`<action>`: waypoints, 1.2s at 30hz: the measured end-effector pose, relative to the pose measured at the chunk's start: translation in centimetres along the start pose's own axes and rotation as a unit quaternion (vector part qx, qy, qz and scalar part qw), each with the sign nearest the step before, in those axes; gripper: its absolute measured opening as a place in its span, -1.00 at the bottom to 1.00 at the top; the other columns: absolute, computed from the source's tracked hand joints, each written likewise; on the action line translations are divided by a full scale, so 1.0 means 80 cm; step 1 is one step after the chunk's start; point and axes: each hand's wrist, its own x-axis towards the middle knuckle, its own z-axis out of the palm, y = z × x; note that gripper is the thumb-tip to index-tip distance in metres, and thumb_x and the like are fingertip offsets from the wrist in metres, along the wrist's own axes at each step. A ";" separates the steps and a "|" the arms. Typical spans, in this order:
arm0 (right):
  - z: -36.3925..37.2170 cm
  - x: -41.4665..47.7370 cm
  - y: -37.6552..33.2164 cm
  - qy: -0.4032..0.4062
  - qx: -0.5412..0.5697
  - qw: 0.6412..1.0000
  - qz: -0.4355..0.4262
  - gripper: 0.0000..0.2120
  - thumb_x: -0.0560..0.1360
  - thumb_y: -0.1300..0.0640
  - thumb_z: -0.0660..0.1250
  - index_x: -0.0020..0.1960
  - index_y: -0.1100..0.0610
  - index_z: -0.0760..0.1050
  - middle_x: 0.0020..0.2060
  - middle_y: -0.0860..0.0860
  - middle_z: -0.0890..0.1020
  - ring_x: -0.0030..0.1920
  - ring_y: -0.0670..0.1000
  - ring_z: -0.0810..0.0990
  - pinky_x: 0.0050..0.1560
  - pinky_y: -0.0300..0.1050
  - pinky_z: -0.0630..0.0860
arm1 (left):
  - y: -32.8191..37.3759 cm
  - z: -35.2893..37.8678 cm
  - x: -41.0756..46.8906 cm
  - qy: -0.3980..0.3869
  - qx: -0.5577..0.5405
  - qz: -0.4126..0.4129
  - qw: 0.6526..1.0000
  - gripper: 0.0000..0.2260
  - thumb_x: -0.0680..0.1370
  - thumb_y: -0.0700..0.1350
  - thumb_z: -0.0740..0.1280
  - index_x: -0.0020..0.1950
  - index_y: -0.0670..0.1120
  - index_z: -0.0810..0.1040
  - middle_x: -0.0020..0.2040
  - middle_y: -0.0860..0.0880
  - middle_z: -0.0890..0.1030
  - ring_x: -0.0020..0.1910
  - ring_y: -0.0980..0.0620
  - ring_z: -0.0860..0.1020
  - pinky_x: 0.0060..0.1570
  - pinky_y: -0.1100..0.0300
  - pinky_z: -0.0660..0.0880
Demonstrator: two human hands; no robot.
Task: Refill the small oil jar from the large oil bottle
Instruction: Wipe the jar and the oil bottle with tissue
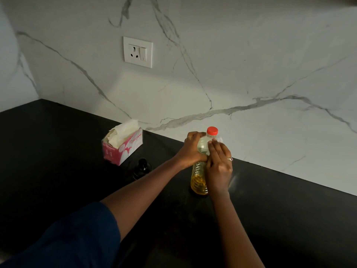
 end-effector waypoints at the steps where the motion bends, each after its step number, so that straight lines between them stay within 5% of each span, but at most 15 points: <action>1: 0.000 0.004 0.001 -0.001 -0.010 1.000 -0.018 -0.72 0.45 0.24 0.22 0.04 0.35 0.60 -0.01 0.21 0.66 0.07 0.20 0.62 0.13 -0.06 0.45 | 0.003 0.000 0.000 0.001 -0.004 0.001 1.000 -0.32 0.35 -0.29 0.46 0.39 -0.10 0.23 0.33 -0.11 0.27 0.27 -0.07 0.37 0.20 0.07 0.46; 5: 0.000 0.014 0.011 -0.010 -0.045 0.996 -0.081 -0.76 0.42 0.26 0.29 0.01 0.36 0.60 -0.05 0.23 0.67 0.01 0.20 0.65 0.14 -0.07 0.44 | 0.007 -0.007 0.003 -0.011 -0.017 -0.010 1.000 -0.40 0.36 -0.30 0.45 0.28 -0.12 0.20 0.15 -0.08 0.46 0.08 -0.01 0.51 -0.10 0.28 0.49; 9: -0.003 0.003 0.013 -0.025 -0.037 0.995 -0.091 -0.74 0.44 0.27 0.24 0.05 0.34 0.60 0.01 0.22 0.66 0.09 0.23 0.60 0.06 0.03 0.56 | 0.014 -0.004 0.007 0.001 0.055 0.016 0.998 -0.46 0.40 -0.18 0.46 0.23 -0.13 0.21 0.13 -0.08 0.49 0.08 -0.03 0.53 -0.05 0.21 0.48; 15: -0.008 0.019 0.007 -0.067 -0.025 0.991 -0.117 -0.64 0.22 0.43 0.52 0.01 0.34 0.61 -0.04 0.22 0.67 0.05 0.23 0.63 0.15 0.03 0.47 | 0.024 0.012 0.003 0.058 0.088 0.036 0.994 -0.66 0.55 -0.08 0.29 0.23 -0.16 0.27 0.16 -0.13 0.51 0.03 0.07 0.48 -0.03 0.26 0.44; 20: -0.008 0.007 0.015 -0.020 -0.002 0.996 -0.083 -0.71 0.35 0.43 0.36 0.07 0.34 0.59 0.01 0.23 0.65 0.11 0.21 0.60 0.11 0.07 0.49 | 0.020 0.016 0.000 0.099 0.085 0.040 0.991 -0.53 0.42 -0.13 0.42 0.25 -0.13 0.31 0.18 -0.15 0.46 0.17 -0.08 0.45 0.08 0.12 0.47; 24: -0.008 -0.004 0.011 0.015 0.064 0.997 0.047 -0.68 0.41 0.38 0.19 0.11 0.33 0.57 0.06 0.23 0.63 0.15 0.13 0.58 0.12 0.03 0.49 | 0.020 0.014 -0.003 0.047 0.108 0.005 0.993 -0.24 0.36 -0.15 0.44 0.46 0.06 0.13 0.31 -0.16 0.27 0.30 -0.14 0.23 0.16 0.07 0.33; 29: -0.011 0.015 0.022 -0.015 0.123 0.980 0.153 -0.57 0.39 0.51 0.18 0.20 0.28 0.53 0.15 0.20 0.59 0.09 0.15 0.62 0.11 0.00 0.56 | 0.027 0.003 -0.008 -0.016 0.106 -0.017 0.994 -0.30 0.40 -0.07 0.44 0.45 0.04 0.15 0.37 -0.08 0.13 0.36 -0.13 0.14 0.21 0.09 0.30; 33: -0.010 0.009 0.020 -0.009 0.176 0.943 0.283 -0.57 0.48 0.45 0.16 0.27 0.17 0.47 0.09 0.19 0.63 -0.32 -0.26 0.55 -0.30 -0.47 0.47 | 0.031 0.001 -0.008 -0.033 0.044 -0.004 0.998 -0.38 0.47 -0.12 0.38 0.45 -0.04 0.16 0.44 -0.04 0.17 0.40 -0.09 0.20 0.30 0.04 0.32; 36: -0.004 -0.016 0.011 0.012 0.198 0.921 0.334 -0.56 0.50 0.43 0.18 0.32 0.13 0.37 -0.09 0.21 0.65 -0.45 -0.27 0.48 -0.42 -0.50 0.36 | 0.034 0.001 -0.011 -0.048 -0.038 -0.031 0.998 -0.45 0.51 -0.15 0.33 0.44 -0.07 0.17 0.39 -0.11 0.28 0.34 -0.09 0.33 0.30 -0.04 0.37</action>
